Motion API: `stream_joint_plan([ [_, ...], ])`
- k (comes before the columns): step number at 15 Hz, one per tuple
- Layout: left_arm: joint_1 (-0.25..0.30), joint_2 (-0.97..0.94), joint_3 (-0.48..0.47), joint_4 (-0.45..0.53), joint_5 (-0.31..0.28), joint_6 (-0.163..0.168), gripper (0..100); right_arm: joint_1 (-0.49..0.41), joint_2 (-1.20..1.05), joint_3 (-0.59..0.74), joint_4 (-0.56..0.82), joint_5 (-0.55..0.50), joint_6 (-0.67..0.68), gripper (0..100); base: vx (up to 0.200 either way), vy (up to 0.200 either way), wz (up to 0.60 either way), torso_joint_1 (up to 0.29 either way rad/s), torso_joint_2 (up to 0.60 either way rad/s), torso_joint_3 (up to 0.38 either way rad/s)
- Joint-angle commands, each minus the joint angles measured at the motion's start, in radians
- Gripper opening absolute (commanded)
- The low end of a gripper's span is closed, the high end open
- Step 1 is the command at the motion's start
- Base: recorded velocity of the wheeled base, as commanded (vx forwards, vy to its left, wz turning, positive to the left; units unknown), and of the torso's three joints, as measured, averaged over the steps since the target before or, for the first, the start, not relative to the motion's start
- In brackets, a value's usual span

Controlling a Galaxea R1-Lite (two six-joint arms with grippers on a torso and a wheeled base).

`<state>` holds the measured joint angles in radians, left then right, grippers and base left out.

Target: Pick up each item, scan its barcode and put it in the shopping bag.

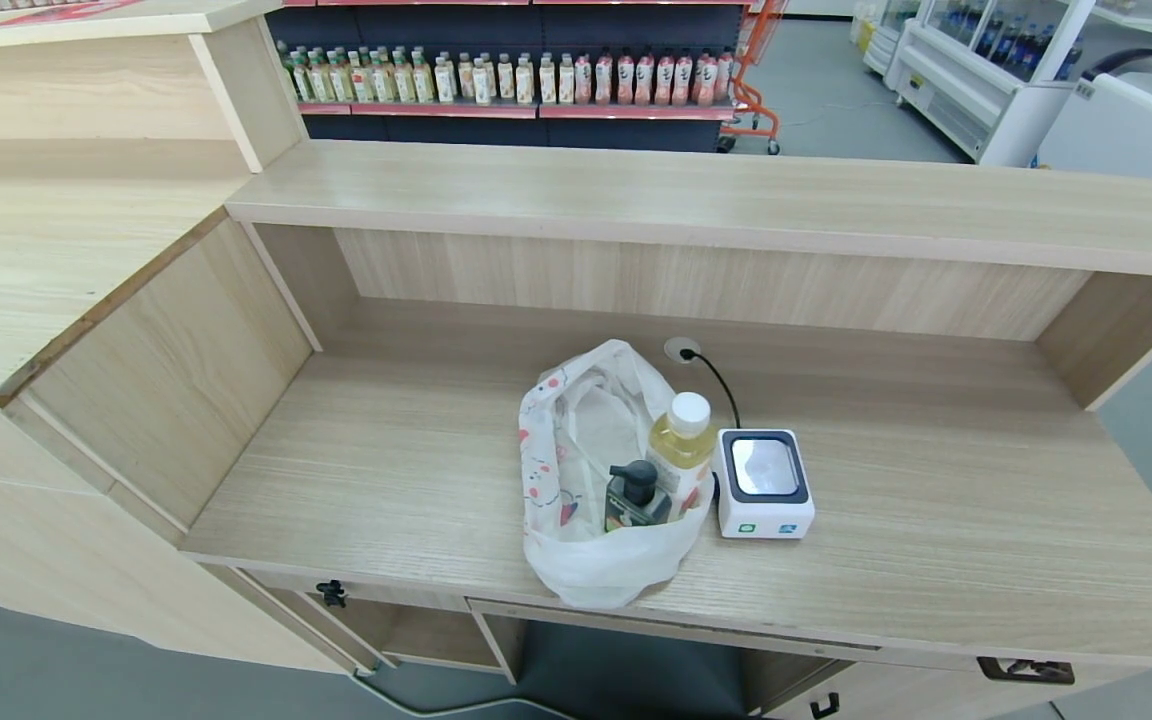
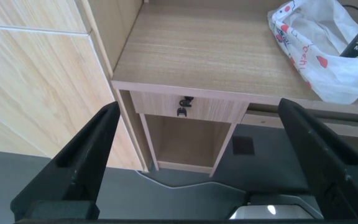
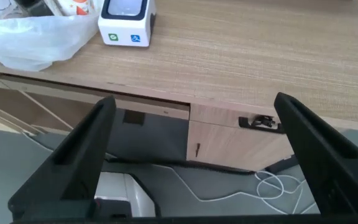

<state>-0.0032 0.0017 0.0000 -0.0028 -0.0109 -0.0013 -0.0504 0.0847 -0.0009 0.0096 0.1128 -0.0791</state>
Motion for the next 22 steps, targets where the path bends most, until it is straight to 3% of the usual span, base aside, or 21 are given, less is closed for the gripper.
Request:
stream_joint_plan([
  [1, 0.000, 0.000, 0.000, 0.000, 0.000, 0.000, 100, 0.000, -0.005, -0.001, 0.006, 0.002, 0.007, 100, 0.000, 0.000, 0.00, 0.000, 0.00, 0.000],
  [6, 0.000, 0.001, 0.000, 0.000, 0.000, -0.003, 100, 0.000, -0.005, -0.001, 0.006, 0.001, 0.009, 100, 0.000, 0.000, 0.00, 0.000, 0.00, 0.000],
  [15, 0.000, 0.000, 0.000, 0.000, 0.000, 0.004, 100, 0.000, -0.005, -0.001, 0.006, 0.002, 0.010, 100, 0.000, -0.200, 0.00, 0.003, 0.00, 0.000],
  [20, 0.000, 0.011, 0.000, 0.000, 0.000, -0.002, 100, 0.000, -0.005, -0.001, 0.006, 0.001, 0.009, 100, 0.000, 0.000, 0.00, 0.000, 0.00, 0.000],
  [22, 0.000, 0.011, 0.000, 0.000, 0.000, -0.003, 100, 0.000, -0.005, -0.001, 0.006, 0.002, 0.007, 100, 0.200, 0.000, 0.00, -0.002, 0.00, 0.002],
])
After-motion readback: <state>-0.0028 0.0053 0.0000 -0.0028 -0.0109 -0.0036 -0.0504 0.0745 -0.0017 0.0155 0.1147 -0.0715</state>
